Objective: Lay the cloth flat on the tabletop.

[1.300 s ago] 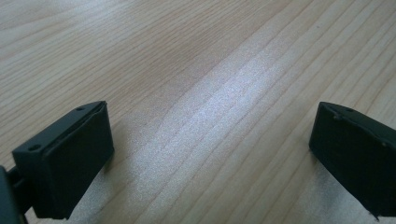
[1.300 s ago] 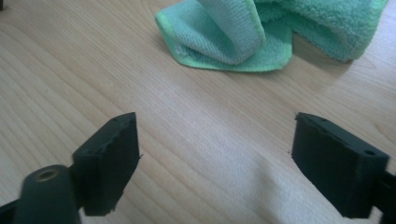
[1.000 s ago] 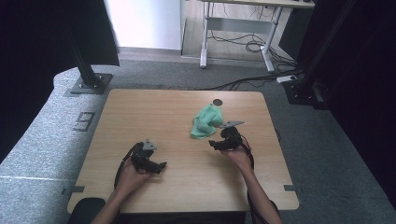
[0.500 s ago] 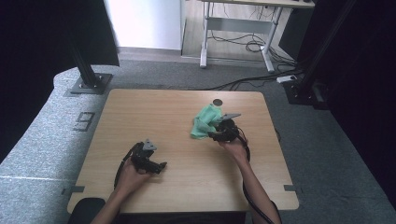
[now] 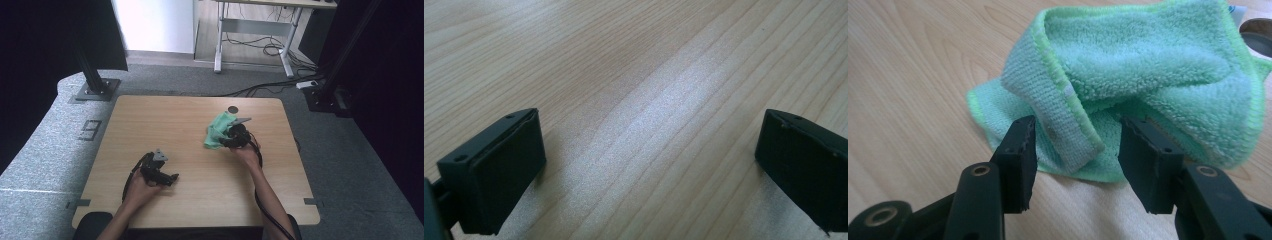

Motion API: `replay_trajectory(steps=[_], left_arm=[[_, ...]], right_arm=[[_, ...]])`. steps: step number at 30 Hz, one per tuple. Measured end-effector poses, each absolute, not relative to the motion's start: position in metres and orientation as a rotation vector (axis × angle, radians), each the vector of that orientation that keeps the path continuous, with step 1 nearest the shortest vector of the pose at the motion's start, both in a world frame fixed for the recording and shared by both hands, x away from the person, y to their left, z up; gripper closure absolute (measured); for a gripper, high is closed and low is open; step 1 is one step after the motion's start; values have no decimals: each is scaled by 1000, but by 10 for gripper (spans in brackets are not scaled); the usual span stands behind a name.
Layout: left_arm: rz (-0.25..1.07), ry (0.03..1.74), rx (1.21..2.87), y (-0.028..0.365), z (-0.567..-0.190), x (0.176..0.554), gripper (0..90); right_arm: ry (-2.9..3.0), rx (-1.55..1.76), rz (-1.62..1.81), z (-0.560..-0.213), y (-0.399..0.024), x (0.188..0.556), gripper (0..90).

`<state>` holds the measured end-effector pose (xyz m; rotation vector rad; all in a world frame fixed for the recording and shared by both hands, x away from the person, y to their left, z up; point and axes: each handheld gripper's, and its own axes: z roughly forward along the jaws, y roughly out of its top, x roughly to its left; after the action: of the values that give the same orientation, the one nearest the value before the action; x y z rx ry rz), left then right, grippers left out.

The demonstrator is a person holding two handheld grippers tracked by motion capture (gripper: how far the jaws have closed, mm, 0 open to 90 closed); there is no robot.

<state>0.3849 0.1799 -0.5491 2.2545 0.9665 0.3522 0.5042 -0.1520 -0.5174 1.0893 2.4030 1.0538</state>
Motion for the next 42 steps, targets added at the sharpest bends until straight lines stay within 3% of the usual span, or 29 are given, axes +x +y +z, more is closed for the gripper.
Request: replay_trajectory(steps=[2, 3, 4, 5, 6, 7, 9, 23, 31, 42], left_arm=[[352, 966, 2255, 180, -549, 385, 0], [352, 966, 2255, 180, -549, 385, 0], [352, 966, 2255, 180, -549, 385, 0], [352, 966, 2255, 180, -549, 385, 0], [352, 966, 2255, 180, -549, 385, 0], [352, 966, 2255, 180, -549, 385, 0], [352, 966, 2255, 180, -549, 385, 0], [353, 966, 2255, 180, -549, 385, 0], [353, 966, 2255, 180, -549, 385, 0], [353, 965, 2257, 180, -549, 385, 0]], right_arm=[[2405, 1093, 1042, -520, -150, 506, 514], [2416, 1087, 1036, -523, -148, 508, 602], [2416, 1087, 1036, -523, -148, 508, 602], [2420, 1057, 1029, -523, -147, 507, 714], [2420, 1057, 1029, -523, -147, 507, 714], [2425, 1030, 1050, -522, -146, 505, 797], [2421, 1011, 1065, -518, -145, 502, 834], [2481, 886, 1119, -478, -127, 480, 841], [2564, 764, 1142, -463, -88, 462, 833], [2695, 656, 1113, -493, -35, 452, 815]])
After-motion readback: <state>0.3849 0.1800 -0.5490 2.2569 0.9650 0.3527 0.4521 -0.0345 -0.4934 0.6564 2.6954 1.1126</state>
